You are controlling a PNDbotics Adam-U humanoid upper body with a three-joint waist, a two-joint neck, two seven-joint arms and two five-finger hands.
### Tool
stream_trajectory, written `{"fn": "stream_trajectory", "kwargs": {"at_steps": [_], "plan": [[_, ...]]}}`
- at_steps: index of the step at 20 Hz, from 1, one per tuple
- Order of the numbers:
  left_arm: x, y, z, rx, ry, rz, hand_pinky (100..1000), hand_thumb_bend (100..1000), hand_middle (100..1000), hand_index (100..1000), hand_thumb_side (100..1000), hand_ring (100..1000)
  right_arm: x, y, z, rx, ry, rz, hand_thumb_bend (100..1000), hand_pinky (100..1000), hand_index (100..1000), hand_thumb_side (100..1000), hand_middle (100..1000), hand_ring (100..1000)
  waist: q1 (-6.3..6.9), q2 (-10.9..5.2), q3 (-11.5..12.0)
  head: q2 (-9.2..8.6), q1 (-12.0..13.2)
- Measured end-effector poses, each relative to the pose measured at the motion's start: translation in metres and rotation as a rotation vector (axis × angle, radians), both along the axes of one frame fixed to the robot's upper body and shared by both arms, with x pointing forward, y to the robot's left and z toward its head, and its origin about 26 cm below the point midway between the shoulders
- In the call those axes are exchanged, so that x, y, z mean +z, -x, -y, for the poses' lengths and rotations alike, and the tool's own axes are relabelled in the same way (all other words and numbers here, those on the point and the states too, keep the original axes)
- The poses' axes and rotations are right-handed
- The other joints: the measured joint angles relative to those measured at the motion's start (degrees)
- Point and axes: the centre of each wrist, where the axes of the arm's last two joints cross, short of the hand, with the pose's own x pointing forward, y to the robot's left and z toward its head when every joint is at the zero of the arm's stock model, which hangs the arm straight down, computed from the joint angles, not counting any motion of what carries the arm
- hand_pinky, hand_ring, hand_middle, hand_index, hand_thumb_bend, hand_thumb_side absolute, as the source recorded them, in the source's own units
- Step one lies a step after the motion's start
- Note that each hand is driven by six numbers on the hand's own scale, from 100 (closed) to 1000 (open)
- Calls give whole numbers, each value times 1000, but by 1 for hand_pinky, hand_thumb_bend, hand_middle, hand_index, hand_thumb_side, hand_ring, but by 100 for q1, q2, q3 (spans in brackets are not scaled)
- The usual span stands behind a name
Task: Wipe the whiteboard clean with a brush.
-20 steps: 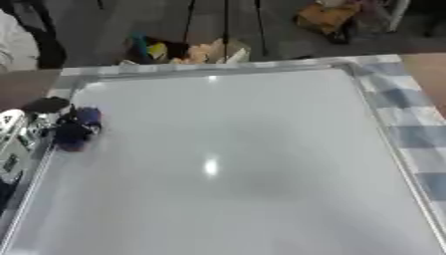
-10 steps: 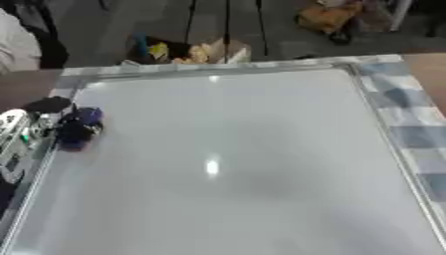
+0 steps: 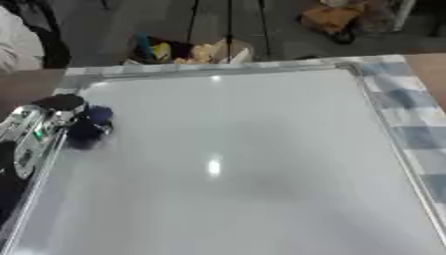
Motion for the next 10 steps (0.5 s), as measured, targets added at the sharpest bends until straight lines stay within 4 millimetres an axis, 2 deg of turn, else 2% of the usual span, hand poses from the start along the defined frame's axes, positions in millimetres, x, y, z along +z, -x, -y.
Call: {"fn": "stream_trajectory", "kwargs": {"at_steps": [10], "plan": [[1, 1, 20, -94, -19, -31, 380, 139, 475, 759, 770, 519, 1, 0, 0, 3, 2, 3, 100, 791, 784, 870, 731, 817, 33, -11, -19, 0, 15]]}}
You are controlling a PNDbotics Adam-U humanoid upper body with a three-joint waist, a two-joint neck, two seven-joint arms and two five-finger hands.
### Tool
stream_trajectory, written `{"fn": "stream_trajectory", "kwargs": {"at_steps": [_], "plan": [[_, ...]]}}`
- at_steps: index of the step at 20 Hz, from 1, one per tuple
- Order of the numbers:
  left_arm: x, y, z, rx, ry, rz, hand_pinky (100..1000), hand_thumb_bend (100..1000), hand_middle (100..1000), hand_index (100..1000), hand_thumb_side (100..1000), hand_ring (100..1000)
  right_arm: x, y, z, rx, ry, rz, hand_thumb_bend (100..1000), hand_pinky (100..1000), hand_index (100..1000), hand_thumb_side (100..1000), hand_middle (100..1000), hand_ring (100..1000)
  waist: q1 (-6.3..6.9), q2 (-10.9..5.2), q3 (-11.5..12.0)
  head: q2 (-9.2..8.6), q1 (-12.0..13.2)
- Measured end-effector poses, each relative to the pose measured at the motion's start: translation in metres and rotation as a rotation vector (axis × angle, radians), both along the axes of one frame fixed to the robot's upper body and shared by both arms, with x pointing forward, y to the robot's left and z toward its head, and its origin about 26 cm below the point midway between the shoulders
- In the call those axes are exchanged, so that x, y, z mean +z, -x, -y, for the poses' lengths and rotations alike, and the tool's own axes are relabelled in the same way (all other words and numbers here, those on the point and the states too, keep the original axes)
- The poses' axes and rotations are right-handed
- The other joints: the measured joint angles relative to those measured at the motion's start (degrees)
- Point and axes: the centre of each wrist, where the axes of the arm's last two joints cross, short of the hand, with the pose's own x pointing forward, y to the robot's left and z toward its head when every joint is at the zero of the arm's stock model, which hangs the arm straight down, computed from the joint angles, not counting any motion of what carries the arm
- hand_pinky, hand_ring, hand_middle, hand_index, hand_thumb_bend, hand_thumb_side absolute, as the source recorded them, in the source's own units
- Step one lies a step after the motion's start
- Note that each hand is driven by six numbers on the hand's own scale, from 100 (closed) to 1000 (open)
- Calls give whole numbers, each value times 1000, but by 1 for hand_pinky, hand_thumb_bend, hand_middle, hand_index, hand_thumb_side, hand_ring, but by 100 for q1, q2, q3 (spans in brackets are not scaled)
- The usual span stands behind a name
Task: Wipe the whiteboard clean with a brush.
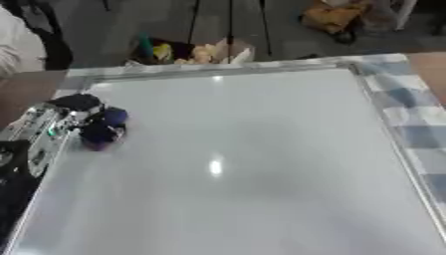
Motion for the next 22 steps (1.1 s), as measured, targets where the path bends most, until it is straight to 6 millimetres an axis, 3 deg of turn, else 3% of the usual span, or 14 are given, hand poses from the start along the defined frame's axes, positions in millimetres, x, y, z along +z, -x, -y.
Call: {"fn": "stream_trajectory", "kwargs": {"at_steps": [22], "plan": [[5, 5, 29, -153, 22, -55, 367, 115, 470, 770, 803, 511, 0, 0, 0, 0, -2, 1, 100, 791, 784, 869, 731, 817, 0, -7, -40, 0, 37]]}}
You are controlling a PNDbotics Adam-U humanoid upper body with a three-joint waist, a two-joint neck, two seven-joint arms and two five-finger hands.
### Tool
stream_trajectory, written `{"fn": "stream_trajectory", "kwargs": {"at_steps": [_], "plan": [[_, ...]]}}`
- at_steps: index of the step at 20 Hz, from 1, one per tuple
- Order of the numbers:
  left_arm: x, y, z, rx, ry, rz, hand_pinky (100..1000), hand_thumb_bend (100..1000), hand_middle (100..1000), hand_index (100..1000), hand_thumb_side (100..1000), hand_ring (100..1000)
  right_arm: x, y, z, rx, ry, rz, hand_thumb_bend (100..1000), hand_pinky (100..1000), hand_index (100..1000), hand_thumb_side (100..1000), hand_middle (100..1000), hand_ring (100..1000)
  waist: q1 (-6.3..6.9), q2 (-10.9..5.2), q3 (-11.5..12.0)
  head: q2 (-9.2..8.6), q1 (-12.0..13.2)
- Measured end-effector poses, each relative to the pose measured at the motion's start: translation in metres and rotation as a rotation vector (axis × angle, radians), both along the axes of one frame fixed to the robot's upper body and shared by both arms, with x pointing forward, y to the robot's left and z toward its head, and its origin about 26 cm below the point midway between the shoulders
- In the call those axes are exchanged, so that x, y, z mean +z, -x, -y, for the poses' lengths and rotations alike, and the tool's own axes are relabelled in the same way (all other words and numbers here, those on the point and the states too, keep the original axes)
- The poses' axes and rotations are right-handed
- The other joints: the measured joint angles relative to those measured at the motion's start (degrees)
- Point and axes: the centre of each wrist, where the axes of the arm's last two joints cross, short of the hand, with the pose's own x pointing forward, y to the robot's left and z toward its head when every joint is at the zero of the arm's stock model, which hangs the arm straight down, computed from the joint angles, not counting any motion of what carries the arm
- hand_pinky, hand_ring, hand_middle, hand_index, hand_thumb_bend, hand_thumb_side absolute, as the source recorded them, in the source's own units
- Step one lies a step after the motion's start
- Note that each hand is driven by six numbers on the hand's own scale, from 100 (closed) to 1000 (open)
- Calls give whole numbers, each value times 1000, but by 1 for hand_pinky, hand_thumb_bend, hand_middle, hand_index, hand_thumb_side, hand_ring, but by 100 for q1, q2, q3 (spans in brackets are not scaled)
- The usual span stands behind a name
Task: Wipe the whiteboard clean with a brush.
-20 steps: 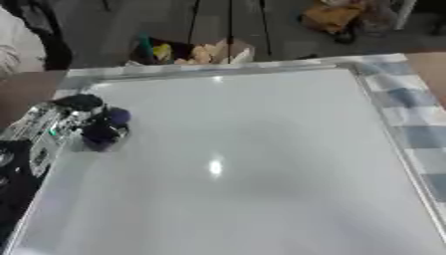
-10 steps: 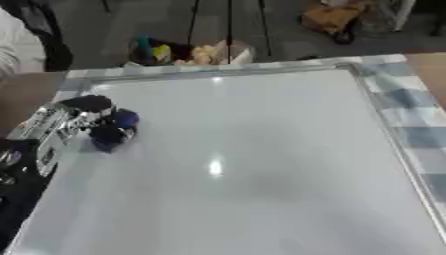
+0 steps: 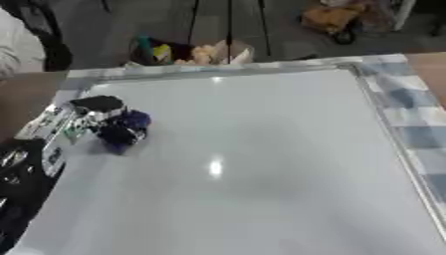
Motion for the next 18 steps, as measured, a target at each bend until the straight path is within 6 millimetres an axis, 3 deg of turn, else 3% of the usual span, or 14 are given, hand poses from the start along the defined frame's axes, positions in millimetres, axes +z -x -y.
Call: {"fn": "stream_trajectory", "kwargs": {"at_steps": [18], "plan": [[-2, 0, 4, 11, 8, 6, 371, 114, 470, 773, 793, 513, 0, 0, 0, 11, -10, -8, 100, 792, 784, 869, 730, 817, -1, 0, 12, 0, 20]]}}
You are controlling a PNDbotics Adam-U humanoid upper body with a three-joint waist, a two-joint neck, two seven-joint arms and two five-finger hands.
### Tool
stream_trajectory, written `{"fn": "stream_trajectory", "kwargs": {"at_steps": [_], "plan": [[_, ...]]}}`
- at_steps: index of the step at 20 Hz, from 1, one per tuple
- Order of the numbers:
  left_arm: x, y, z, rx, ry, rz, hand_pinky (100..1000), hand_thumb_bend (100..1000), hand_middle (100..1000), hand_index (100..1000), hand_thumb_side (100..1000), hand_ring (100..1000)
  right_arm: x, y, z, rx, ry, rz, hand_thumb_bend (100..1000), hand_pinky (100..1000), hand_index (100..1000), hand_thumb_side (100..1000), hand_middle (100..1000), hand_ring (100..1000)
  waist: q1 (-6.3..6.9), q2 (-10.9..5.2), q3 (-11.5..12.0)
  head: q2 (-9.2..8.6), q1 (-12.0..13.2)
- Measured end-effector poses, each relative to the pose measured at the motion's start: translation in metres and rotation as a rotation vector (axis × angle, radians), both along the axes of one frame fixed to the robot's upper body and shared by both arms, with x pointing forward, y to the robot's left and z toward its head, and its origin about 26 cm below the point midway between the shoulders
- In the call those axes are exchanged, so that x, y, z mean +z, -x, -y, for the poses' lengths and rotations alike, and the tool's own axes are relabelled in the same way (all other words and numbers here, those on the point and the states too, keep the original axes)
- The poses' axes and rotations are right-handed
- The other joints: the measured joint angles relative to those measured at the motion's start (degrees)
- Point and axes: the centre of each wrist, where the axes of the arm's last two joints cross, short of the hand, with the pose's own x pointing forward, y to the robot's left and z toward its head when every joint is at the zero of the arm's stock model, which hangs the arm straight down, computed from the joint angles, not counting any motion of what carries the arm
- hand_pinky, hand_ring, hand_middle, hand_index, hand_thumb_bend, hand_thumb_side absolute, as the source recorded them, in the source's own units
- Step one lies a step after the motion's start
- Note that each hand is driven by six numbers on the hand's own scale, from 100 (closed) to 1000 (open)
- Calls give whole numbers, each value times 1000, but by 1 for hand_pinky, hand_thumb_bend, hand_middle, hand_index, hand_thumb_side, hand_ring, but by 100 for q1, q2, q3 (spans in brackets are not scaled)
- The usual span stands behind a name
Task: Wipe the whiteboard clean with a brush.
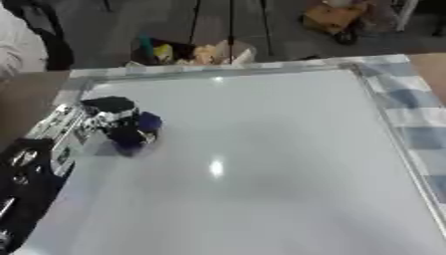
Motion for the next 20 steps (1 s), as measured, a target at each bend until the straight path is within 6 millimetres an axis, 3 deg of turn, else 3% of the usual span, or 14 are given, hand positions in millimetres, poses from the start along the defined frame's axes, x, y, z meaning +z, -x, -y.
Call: {"fn": "stream_trajectory", "kwargs": {"at_steps": [20], "plan": [[-13, -9, -33, 183, -8, 97, 381, 127, 470, 776, 770, 518, 0, 0, 0, 0, 0, 0, 100, 793, 784, 867, 729, 817, -12, -17, 19, -4, -2]]}}
